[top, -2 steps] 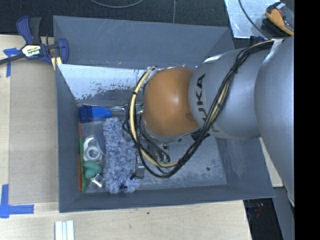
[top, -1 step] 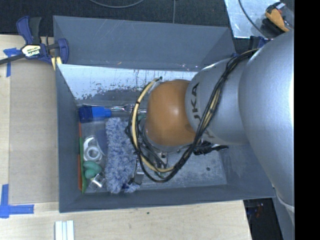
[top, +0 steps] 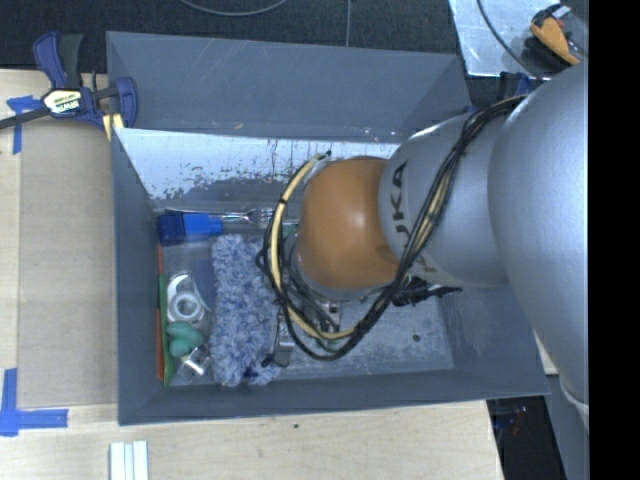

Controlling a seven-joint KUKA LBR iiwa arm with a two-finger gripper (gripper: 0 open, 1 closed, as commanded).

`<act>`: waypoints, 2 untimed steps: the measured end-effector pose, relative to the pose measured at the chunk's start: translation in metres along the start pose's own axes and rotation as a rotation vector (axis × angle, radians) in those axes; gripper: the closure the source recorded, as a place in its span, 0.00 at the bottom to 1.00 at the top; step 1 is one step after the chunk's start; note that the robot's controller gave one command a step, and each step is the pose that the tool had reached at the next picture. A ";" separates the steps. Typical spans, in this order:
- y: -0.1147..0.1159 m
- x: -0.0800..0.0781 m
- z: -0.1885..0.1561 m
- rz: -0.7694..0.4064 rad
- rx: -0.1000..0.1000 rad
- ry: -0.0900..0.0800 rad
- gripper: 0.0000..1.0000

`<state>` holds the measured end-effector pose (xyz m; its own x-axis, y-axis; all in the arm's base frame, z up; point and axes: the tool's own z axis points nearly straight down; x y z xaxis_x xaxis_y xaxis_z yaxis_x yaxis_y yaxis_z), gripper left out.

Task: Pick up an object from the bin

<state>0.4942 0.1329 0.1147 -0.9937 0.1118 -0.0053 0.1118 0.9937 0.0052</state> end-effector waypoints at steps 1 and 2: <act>-0.028 -0.010 0.010 0.013 0.007 -0.004 0.00; -0.039 -0.014 -0.008 -0.336 0.002 -0.006 1.00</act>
Offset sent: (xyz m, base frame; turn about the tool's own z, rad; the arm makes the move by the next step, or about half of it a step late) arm 0.0100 -0.0533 0.0121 -0.3820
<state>0.5037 0.0930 0.1227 -0.9750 -0.2219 -0.0122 -0.2219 0.9751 0.0006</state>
